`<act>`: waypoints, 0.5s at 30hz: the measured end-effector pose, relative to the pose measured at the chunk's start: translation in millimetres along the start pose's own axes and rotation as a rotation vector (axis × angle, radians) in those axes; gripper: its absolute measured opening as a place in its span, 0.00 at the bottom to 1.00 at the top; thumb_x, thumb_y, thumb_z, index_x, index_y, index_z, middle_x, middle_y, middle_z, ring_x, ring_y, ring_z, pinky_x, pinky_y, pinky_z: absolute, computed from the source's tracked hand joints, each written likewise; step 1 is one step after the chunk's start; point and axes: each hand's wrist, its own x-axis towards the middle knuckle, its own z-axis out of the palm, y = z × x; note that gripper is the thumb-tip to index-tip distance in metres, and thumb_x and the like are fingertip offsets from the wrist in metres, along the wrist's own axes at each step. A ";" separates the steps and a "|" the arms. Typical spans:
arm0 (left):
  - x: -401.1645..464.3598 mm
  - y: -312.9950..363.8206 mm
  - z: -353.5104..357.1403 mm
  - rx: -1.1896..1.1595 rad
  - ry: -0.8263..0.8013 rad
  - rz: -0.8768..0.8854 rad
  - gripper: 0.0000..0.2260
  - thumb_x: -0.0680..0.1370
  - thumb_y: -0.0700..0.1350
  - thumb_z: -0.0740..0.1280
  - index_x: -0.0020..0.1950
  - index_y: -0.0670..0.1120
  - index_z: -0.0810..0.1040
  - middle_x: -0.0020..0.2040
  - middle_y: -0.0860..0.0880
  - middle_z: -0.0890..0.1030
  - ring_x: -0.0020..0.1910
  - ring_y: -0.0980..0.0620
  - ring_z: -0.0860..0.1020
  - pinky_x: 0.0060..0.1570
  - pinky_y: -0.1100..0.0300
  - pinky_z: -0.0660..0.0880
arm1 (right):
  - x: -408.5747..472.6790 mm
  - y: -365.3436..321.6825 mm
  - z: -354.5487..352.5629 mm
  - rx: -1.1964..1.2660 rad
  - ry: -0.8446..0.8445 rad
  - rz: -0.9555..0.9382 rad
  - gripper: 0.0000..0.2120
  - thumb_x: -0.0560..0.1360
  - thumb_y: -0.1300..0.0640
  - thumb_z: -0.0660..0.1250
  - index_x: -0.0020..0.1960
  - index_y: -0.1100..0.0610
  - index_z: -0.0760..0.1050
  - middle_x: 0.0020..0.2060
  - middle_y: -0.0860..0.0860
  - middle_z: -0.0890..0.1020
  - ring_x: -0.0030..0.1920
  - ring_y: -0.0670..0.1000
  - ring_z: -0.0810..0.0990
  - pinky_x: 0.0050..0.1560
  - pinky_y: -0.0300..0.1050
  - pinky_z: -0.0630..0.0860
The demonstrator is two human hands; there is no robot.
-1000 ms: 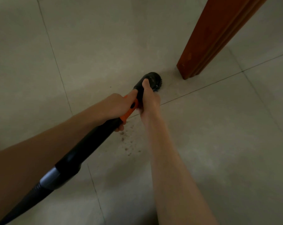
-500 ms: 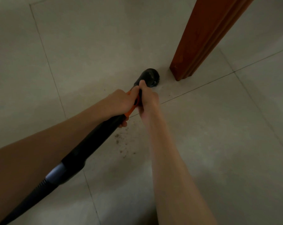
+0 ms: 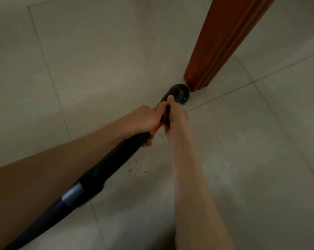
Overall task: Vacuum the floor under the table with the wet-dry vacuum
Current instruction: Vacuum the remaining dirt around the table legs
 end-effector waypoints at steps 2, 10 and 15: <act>5.7 5.8 -2.4 -0.041 0.008 0.017 0.28 0.80 0.63 0.49 0.41 0.40 0.72 0.30 0.41 0.76 0.19 0.49 0.76 0.21 0.63 0.72 | 5.1 -8.4 2.3 -0.029 0.000 -0.031 0.15 0.77 0.51 0.66 0.56 0.62 0.73 0.50 0.57 0.81 0.51 0.55 0.80 0.55 0.51 0.79; 23.3 16.3 -5.2 -0.162 0.081 0.030 0.29 0.79 0.64 0.50 0.41 0.39 0.72 0.29 0.42 0.76 0.19 0.51 0.75 0.21 0.63 0.73 | 20.7 -30.2 14.9 -0.165 -0.053 -0.103 0.20 0.77 0.49 0.65 0.62 0.63 0.71 0.53 0.58 0.80 0.53 0.56 0.80 0.56 0.53 0.78; 25.6 15.6 -11.3 -0.179 0.157 0.008 0.30 0.79 0.64 0.50 0.43 0.38 0.73 0.30 0.42 0.76 0.20 0.50 0.75 0.19 0.64 0.72 | 20.0 -34.6 29.3 -0.173 -0.132 -0.115 0.22 0.78 0.51 0.63 0.66 0.64 0.68 0.57 0.60 0.78 0.56 0.57 0.79 0.57 0.53 0.78</act>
